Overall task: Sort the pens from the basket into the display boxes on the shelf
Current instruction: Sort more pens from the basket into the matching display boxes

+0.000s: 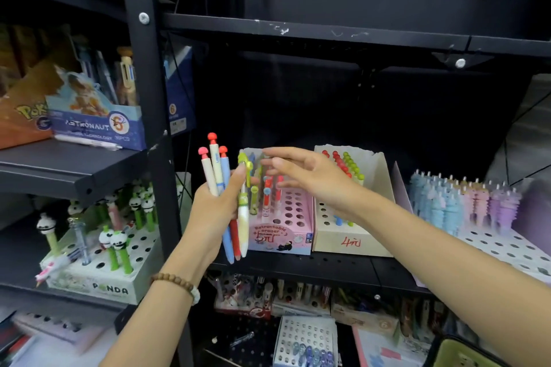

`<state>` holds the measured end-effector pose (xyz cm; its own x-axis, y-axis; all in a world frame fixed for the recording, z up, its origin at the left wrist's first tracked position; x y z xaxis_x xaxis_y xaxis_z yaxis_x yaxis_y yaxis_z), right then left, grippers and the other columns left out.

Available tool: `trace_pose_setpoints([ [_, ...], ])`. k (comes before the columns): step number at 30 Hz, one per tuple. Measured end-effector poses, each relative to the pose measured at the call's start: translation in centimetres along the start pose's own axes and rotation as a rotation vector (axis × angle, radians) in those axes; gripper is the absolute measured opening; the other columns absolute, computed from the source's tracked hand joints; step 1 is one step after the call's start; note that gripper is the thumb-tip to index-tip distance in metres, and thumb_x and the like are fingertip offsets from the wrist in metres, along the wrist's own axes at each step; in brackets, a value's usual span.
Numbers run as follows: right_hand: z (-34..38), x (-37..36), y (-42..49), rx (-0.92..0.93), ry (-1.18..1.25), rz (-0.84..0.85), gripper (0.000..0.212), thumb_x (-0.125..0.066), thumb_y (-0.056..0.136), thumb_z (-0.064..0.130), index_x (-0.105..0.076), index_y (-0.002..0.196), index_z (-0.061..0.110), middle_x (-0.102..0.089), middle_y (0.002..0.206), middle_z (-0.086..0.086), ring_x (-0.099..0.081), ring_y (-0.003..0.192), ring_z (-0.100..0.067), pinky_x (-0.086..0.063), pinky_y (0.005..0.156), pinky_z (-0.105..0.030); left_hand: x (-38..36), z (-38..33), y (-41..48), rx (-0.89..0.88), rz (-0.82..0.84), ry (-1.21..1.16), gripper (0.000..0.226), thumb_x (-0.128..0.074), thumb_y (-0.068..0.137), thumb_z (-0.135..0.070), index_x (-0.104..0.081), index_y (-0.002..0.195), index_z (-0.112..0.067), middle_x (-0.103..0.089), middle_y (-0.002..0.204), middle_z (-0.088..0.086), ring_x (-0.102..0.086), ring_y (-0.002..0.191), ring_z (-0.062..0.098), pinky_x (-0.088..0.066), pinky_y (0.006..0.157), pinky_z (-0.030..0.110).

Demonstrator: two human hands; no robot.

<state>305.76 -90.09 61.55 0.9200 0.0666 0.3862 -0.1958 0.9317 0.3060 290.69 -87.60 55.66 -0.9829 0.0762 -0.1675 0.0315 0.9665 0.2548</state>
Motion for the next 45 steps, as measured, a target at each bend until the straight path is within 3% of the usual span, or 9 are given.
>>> trace_pose_setpoints([
  [3,0.3,-2.0,1.0,0.001,0.029,0.104,0.033,-0.054,0.095,0.027,-0.055,0.129,0.027,-0.067,0.114,0.012,-0.064,0.104,-0.001,-0.051,0.087,-0.015,0.2,0.6,0.2,0.016,0.026,0.041,0.052,-0.060,0.064,-0.066,-0.070,0.081,-0.017,-0.063,0.055,-0.010,-0.056,0.047,-0.001,-0.042,0.044,0.012],
  [8,0.0,-2.4,1.9,-0.008,0.147,0.092,0.022,-0.060,0.092,0.020,-0.063,0.113,0.024,-0.074,0.098,0.005,-0.070,0.087,-0.009,-0.054,0.084,-0.020,0.0,1.0,1.1,0.047,0.045,0.029,0.058,-0.060,0.062,-0.067,-0.071,0.080,-0.014,-0.063,0.053,-0.008,-0.054,0.043,0.000,-0.041,0.042,0.013],
  [10,0.4,-0.9,2.6,0.009,0.175,0.014,0.018,-0.062,0.090,0.015,-0.065,0.107,0.020,-0.074,0.092,0.003,-0.070,0.086,-0.010,-0.055,0.078,-0.018,-0.8,0.8,1.6,0.049,0.096,-0.015,0.054,-0.056,0.068,-0.066,-0.071,0.082,-0.016,-0.062,0.051,-0.007,-0.049,0.039,0.003,-0.041,0.040,0.015],
  [14,1.8,6.7,4.3,0.047,0.163,-0.315,0.013,-0.061,0.090,0.009,-0.063,0.101,0.015,-0.070,0.096,-0.006,-0.069,0.079,-0.006,-0.055,0.072,-0.015,-1.3,0.9,3.9,0.040,0.093,-0.182,0.036,-0.043,0.095,-0.042,-0.067,0.095,-0.015,-0.073,0.079,-0.006,-0.035,0.037,0.002,-0.035,0.039,0.014],
  [16,1.7,9.8,5.0,0.023,0.074,-0.376,0.011,-0.063,0.088,0.008,-0.062,0.098,0.012,-0.069,0.097,-0.010,-0.069,0.079,-0.008,-0.056,0.072,-0.016,-1.2,1.1,5.1,0.042,0.071,-0.237,0.035,-0.042,0.097,-0.039,-0.066,0.096,-0.014,-0.070,0.072,-0.006,-0.034,0.038,0.002,-0.034,0.039,0.014],
  [24,-3.5,10.0,9.2,-0.088,-0.360,-0.245,0.021,-0.069,0.083,0.004,-0.063,0.101,-0.005,-0.062,0.087,-0.010,-0.063,0.081,-0.018,-0.058,0.072,-0.024,-2.2,2.2,7.6,0.021,0.056,-0.353,0.035,-0.043,0.097,-0.040,-0.068,0.093,-0.015,-0.062,0.062,-0.008,-0.034,0.039,0.002,-0.033,0.038,0.014],
  [33,-7.9,8.6,10.9,-0.175,-0.575,-0.085,0.018,-0.078,0.076,0.014,-0.069,0.090,0.009,-0.070,0.082,-0.004,-0.068,0.082,-0.017,-0.055,0.081,-0.028,-2.4,3.1,8.6,0.050,0.061,-0.412,0.039,-0.051,0.081,-0.048,-0.070,0.090,-0.015,-0.059,0.060,-0.006,-0.033,0.038,0.002,-0.032,0.036,0.014],
  [39,-8.5,7.5,11.5,-0.201,-0.818,-0.034,0.020,-0.079,0.074,0.029,-0.073,0.091,0.022,-0.069,0.085,0.008,-0.066,0.085,-0.009,-0.055,0.079,-0.028,-2.7,3.1,8.5,0.046,0.089,-0.405,0.029,-0.043,0.097,-0.033,-0.061,0.094,-0.010,-0.058,0.059,-0.006,-0.035,0.039,0.003,-0.035,0.037,0.015],
  [45,-6.1,7.9,10.8,-0.178,-0.712,-0.044,0.027,-0.067,0.087,0.024,-0.068,0.112,0.015,-0.069,0.100,0.002,-0.065,0.095,-0.011,-0.052,0.084,-0.021,-2.7,2.3,6.8,0.055,0.207,-0.294,0.039,-0.052,0.080,-0.056,-0.072,0.096,-0.027,-0.051,0.058,-0.004,-0.045,0.043,0.006,-0.043,0.043,0.019],
])
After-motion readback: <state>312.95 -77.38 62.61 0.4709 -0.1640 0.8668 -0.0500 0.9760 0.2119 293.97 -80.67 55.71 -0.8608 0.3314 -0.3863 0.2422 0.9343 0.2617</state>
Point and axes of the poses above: each hand's wrist, its own y-axis towards the middle knuckle, its own x-axis out of the back of the hand, z = x × y, the point moved 7 cm from there along y, towards the middle knuckle
